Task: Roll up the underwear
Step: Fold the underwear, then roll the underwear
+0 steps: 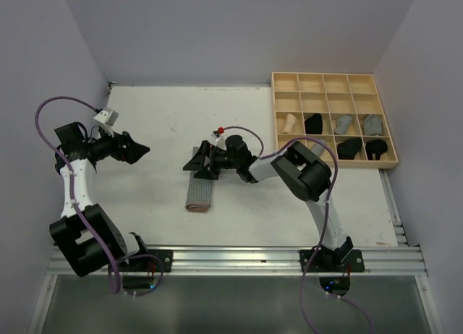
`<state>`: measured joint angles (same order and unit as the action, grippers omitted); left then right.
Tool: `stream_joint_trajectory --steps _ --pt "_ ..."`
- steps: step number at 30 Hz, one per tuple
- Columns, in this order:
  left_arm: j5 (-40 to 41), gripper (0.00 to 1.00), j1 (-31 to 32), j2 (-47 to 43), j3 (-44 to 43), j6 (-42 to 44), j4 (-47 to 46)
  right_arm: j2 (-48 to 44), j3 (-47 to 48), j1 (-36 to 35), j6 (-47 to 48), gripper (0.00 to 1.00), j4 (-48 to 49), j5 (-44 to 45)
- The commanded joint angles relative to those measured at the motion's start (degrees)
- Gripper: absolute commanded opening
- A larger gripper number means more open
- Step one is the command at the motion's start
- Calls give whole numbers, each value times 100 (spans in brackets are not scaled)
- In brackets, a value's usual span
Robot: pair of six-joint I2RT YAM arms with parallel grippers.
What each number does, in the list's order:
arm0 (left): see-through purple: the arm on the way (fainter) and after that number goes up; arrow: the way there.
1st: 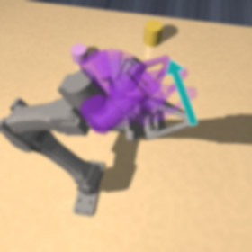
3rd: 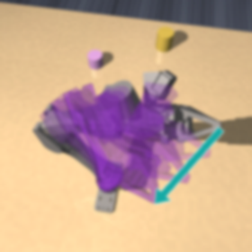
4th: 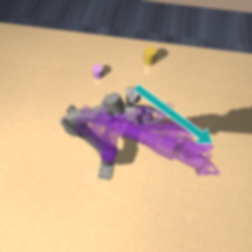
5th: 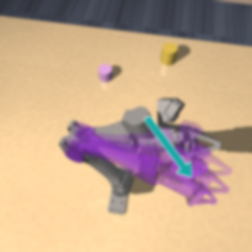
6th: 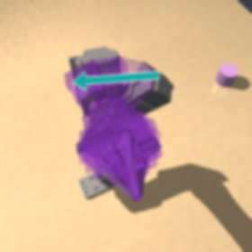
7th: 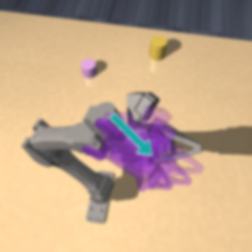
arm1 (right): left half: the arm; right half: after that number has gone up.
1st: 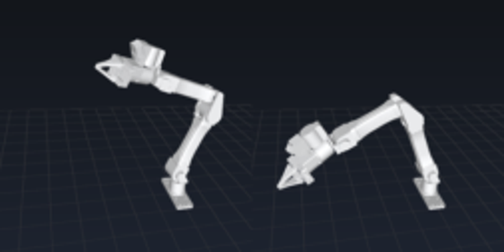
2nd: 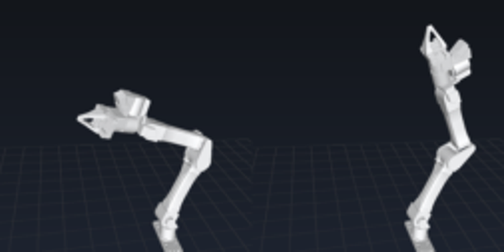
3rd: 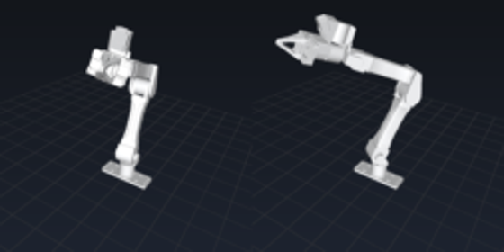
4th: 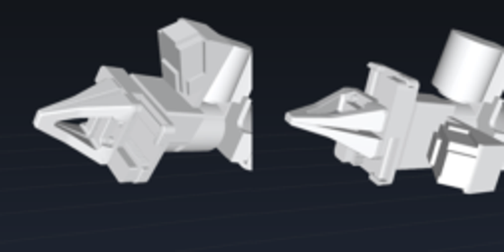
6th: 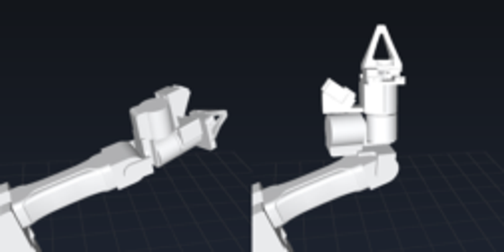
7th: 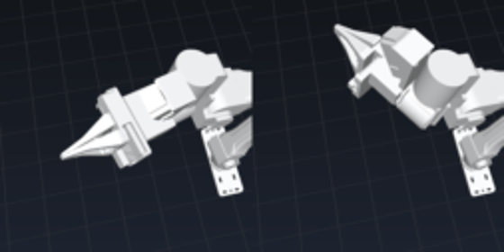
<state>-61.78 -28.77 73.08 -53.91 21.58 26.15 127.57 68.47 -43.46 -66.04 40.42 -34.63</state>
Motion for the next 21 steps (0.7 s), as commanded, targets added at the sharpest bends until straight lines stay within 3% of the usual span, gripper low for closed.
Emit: stream_joint_trajectory --steps 1,5,9,12,21 --pt "-115 100 -49 5 -181 -40 -163 321 -141 -31 -181 99 308 -44" --pt "-62 100 -41 22 -190 56 -110 -126 -88 -13 -24 99 37 -88" --pt "-264 100 -41 92 -243 355 171 -890 752 4 1108 98 -2013 350" --pt "-282 100 -49 110 -190 355 136 -805 1447 75 1874 99 -2862 562" --pt "-186 100 -49 277 -172 469 83 382 2250 488 1437 98 -2375 142"
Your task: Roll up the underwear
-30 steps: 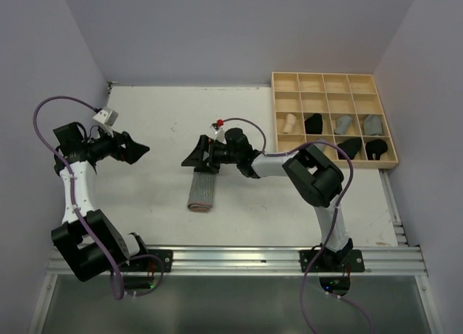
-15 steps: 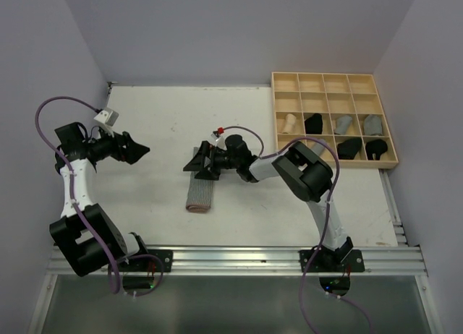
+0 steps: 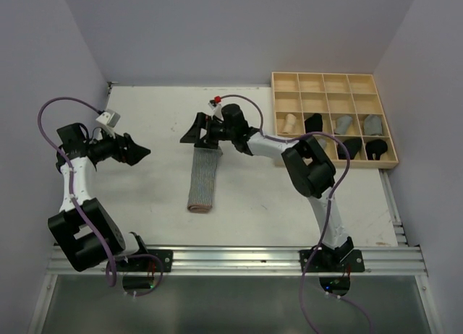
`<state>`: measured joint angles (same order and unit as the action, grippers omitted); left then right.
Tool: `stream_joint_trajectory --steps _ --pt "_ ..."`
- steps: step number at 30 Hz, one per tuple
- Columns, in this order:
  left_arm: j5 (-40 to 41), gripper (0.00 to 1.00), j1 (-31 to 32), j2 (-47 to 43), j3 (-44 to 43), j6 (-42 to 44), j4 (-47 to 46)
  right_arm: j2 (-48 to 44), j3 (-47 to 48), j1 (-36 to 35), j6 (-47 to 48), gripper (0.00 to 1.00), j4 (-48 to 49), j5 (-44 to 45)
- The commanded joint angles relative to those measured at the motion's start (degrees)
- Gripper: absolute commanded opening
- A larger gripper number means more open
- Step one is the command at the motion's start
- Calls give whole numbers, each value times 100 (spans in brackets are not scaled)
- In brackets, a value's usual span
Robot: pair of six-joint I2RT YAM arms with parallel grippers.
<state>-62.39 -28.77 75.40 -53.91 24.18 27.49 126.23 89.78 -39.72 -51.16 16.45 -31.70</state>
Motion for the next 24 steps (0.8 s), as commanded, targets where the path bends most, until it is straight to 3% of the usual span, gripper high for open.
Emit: stream_joint_trajectory --steps 1,6,11,15,20,24 --pt "-98 100 -41 45 -172 236 -50 647 128 149 -235 98 147 -204" --pt "-36 100 -49 81 -155 245 -68 1288 277 167 -413 98 376 -345" --pt "60 100 -41 -7 -172 280 -24 1281 347 219 -360 98 351 -328" --pt "-10 100 -49 -121 -242 411 107 834 891 272 131 98 -586 -275" --pt "-300 100 -49 -156 -515 1605 994 69 1665 281 993 98 -1890 -108" --pt "-160 100 -49 -376 -498 2581 1627 -713 912 264 915 98 -1900 -117"
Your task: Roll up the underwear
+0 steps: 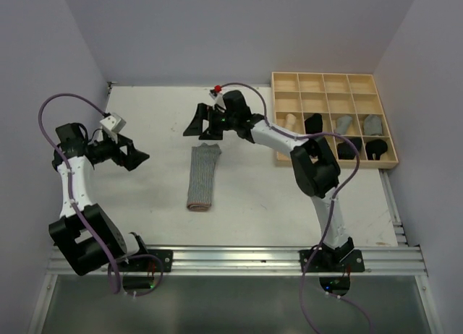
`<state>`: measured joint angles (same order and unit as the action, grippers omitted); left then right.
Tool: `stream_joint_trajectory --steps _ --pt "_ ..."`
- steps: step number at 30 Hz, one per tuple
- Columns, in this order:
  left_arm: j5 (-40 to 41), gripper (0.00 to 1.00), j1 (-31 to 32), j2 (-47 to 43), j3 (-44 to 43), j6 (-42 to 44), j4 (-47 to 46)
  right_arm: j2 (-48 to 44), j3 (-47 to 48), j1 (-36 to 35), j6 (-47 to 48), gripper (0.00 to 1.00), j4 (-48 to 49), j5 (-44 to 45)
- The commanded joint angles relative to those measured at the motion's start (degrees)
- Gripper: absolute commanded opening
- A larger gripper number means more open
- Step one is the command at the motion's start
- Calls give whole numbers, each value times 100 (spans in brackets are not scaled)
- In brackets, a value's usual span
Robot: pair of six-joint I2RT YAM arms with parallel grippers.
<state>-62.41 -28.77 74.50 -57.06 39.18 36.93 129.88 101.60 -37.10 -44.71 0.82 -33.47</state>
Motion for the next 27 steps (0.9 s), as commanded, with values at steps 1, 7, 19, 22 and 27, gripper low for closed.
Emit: stream_joint_trajectory --steps 1,7,19,22,27 --pt "-131 99 -49 -339 -183 1475 797 -1236 -516 -42 252 97 -285 69" --pt "-220 88 -6 -612 10 4302 2519 -2134 -2652 -648 -336 80 778 314" --pt "975 53 2329 -2017 1978 5013 1732 -1581 -4183 -1352 -1426 37 2387 1071" --pt "1230 49 2997 -2193 2462 4592 1108 -1423 -4245 -1361 -1479 34 2510 1071" --pt "1512 43 3606 -2396 3086 4414 263 -1255 -4447 -1370 -1926 31 3196 869"
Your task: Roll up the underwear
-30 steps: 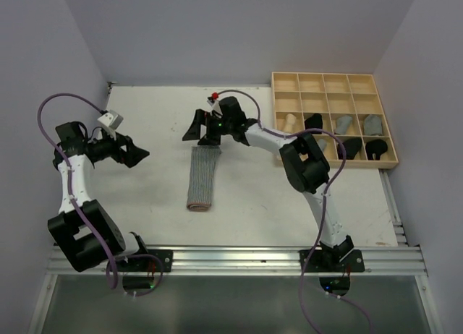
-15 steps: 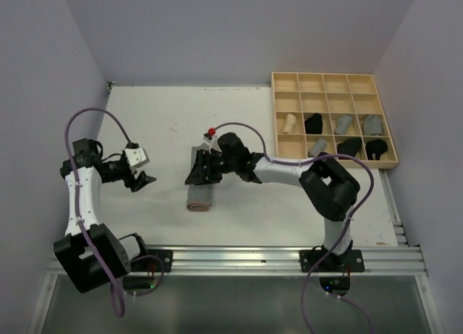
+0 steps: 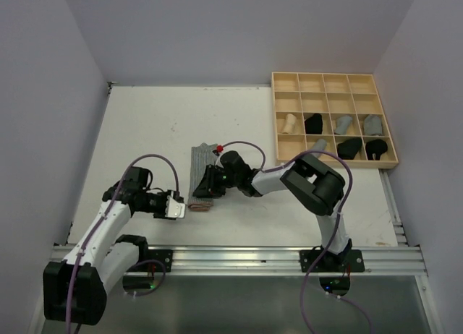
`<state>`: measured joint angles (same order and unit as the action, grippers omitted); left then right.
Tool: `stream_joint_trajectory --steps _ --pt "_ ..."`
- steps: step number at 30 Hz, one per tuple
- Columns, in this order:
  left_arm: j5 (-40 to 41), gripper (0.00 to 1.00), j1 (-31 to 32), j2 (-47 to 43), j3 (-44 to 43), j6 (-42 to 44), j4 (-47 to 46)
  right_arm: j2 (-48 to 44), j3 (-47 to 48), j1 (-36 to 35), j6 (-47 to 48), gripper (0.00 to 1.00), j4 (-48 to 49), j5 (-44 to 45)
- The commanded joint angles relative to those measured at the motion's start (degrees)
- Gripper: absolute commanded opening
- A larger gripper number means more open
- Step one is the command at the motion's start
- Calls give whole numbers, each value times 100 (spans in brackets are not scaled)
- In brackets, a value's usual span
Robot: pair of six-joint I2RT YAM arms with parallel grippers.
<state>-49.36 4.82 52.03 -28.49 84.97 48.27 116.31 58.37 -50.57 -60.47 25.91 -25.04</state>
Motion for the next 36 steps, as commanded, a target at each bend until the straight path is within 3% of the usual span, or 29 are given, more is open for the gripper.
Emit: stream_joint_trajectory --steps 1,4,8,12,15,24,36 --pt "260 42 308 -184 300 -87 -916 41 -133 -15 -369 31 696 25" --pt "243 41 353 -368 511 89 -1030 -363 -150 -6 -343 32 635 139" --pt "295 42 432 -737 853 -76 -1634 -654 156 -6 -19 30 -180 289" --pt "384 52 572 -1002 1047 -279 -2093 -374 289 -6 299 27 -596 350" --pt "541 53 809 -888 1109 -218 -2164 -145 289 -6 386 24 -640 324" --pt "1244 53 1583 -413 1548 143 -2883 585 377 -15 615 3 -824 350" --pt "2036 54 2102 -422 2400 -138 -4730 788 324 -15 685 0 -939 386"
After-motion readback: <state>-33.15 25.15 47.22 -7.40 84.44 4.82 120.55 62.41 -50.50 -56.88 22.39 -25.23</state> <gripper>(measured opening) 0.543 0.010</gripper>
